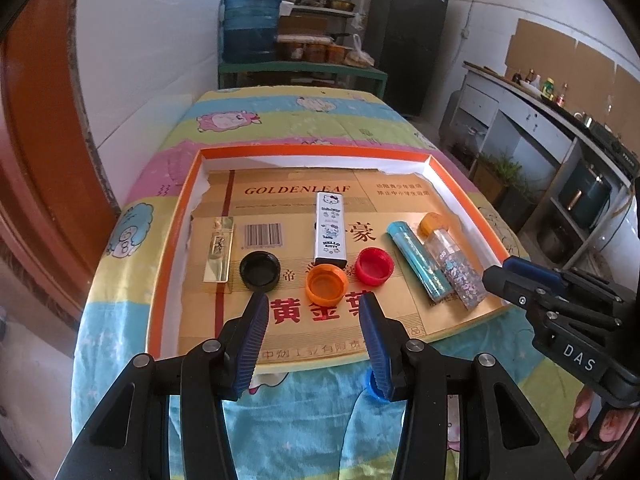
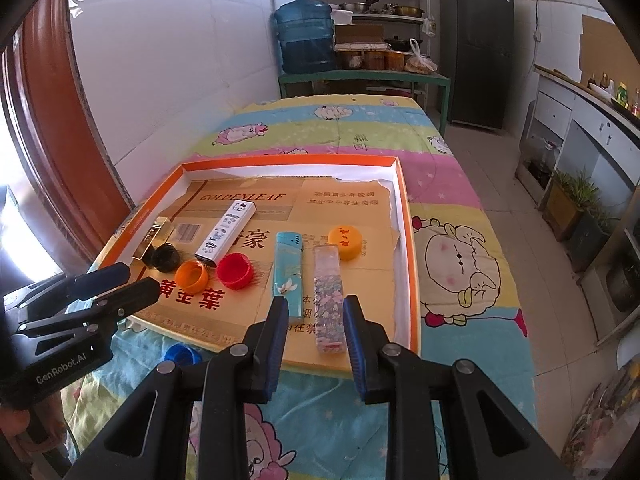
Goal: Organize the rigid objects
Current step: 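Withdraw both open tools from the tray back over the quilt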
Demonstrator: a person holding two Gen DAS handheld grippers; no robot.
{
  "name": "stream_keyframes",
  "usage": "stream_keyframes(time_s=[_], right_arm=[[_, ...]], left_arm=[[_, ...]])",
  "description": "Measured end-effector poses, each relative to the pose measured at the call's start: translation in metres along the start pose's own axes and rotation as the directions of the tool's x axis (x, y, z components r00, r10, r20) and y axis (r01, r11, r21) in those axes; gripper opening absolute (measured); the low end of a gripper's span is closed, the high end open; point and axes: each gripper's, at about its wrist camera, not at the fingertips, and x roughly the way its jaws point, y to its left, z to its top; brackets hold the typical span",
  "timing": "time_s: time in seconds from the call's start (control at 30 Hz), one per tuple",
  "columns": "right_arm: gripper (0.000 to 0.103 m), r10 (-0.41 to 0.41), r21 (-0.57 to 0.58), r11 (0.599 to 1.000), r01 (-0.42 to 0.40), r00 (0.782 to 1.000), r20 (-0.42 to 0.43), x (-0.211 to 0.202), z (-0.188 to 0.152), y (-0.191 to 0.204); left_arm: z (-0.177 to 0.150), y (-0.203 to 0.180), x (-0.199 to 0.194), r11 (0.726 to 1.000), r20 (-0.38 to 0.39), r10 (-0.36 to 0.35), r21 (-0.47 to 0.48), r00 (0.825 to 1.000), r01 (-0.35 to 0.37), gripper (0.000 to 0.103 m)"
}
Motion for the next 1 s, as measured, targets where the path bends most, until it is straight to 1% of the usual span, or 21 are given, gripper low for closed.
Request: stream_keyframes(time_s=[1.0], right_arm=[[0.028,0.014,-0.030,0.999,-0.013,0.998,0.054,-0.055,-0.015,0.021]], left_arm=[[-0.021,0.004,-0.061,0.999,0.057,0.027,-0.029,0.998,-0.025,0.048]])
